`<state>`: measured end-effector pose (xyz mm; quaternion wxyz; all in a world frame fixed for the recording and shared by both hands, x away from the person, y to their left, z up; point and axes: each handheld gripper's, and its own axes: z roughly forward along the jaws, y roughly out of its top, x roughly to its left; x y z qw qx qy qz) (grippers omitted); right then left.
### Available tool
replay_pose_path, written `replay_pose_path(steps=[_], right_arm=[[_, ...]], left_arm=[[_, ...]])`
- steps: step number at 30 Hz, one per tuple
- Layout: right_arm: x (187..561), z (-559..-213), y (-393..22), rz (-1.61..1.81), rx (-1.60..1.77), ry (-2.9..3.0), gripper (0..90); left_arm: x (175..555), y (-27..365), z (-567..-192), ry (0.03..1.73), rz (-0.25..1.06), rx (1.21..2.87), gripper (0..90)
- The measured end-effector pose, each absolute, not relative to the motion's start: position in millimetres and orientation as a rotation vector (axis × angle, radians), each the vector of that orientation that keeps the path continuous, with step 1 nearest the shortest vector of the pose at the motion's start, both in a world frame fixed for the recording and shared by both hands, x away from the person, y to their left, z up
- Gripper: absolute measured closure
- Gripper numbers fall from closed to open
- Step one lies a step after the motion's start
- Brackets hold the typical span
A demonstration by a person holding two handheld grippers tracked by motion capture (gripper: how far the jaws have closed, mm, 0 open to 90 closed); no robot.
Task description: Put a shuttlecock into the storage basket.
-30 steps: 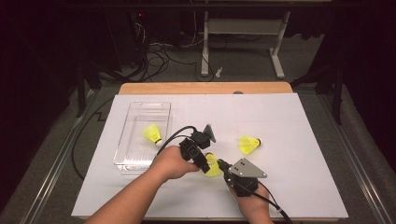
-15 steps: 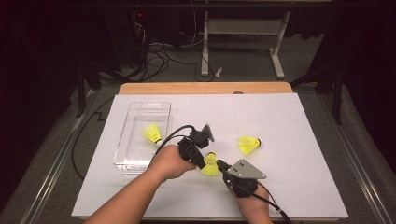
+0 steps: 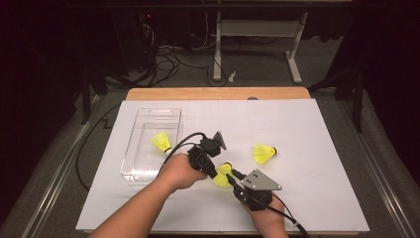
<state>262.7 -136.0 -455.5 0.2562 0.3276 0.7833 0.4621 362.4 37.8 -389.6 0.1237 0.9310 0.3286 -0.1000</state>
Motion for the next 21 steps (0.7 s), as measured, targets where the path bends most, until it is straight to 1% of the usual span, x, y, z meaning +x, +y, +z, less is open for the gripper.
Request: replay_pose_path(steps=[9, 21], right_arm=[[260.9, -455.4, -134.7, 1.277, 0.885, 2.146, 53.4], [256.9, -453.0, -139.0, 1.334, 0.874, 2.11, 35.9]], left_arm=[[365.3, 41.4, -389.7, 0.965, -0.303, 2.713, 88.8], [368.0, 45.9, -390.2, 0.98, -0.294, 2.712, 88.7]])
